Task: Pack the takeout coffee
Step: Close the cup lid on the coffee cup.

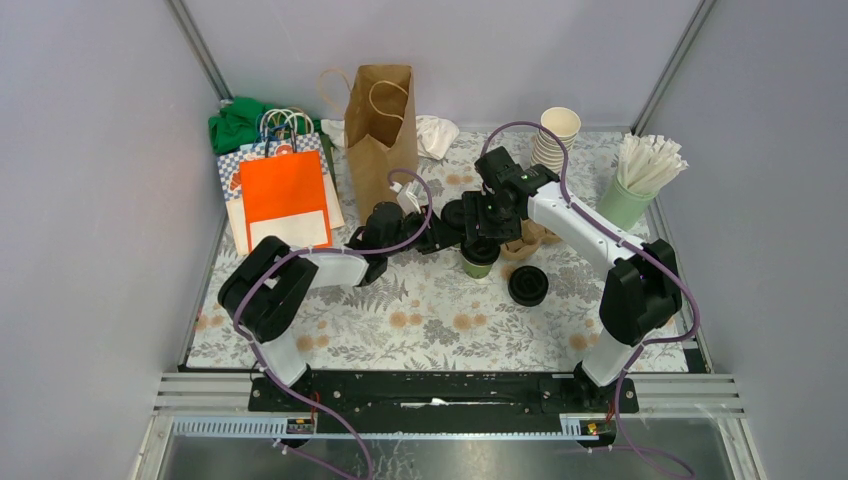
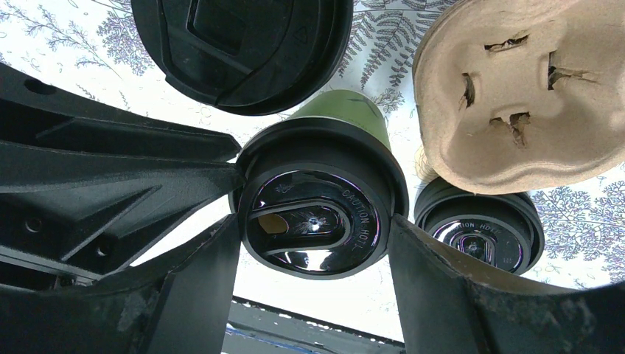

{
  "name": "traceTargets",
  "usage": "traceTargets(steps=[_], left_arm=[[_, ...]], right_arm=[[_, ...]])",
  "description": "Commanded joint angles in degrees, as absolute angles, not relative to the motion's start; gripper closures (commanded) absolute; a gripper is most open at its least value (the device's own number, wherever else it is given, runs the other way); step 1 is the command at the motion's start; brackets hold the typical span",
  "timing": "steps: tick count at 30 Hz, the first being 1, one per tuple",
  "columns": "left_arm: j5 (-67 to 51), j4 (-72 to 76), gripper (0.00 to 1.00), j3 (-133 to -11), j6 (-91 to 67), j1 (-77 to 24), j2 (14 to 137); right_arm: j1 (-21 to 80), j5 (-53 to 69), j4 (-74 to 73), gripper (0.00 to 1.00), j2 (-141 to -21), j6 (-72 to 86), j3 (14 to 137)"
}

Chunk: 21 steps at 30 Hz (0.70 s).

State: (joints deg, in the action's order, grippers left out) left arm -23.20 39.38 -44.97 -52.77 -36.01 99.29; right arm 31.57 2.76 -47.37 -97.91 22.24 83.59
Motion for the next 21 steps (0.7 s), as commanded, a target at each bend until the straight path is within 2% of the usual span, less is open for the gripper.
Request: traceTargets(steps=[1, 8, 18, 21], left_arm=[[-22.5, 37.5, 0.78, -45.4, -51.4, -36.4, 101.4], [-21.2, 37.9, 0.82, -44.2, -51.0, -37.1, 103.0], [-19.0, 33.4, 0.81, -44.7, -48.0, -37.3, 101.1], [-17.9, 30.3, 0.80, -46.2, -46.2, -37.3, 100.1]], right_arm=[[32.5, 5.5, -48.6, 0.38, -98.6, 21.7, 81.4], [32.5, 5.5, -48.1, 0.35, -99.3, 21.9, 81.4], [32.5, 5.6, -46.8, 0.24, -97.8, 22.2, 82.7], [32.5, 5.6, -46.1, 0.17, -97.1, 22.3, 82.9]])
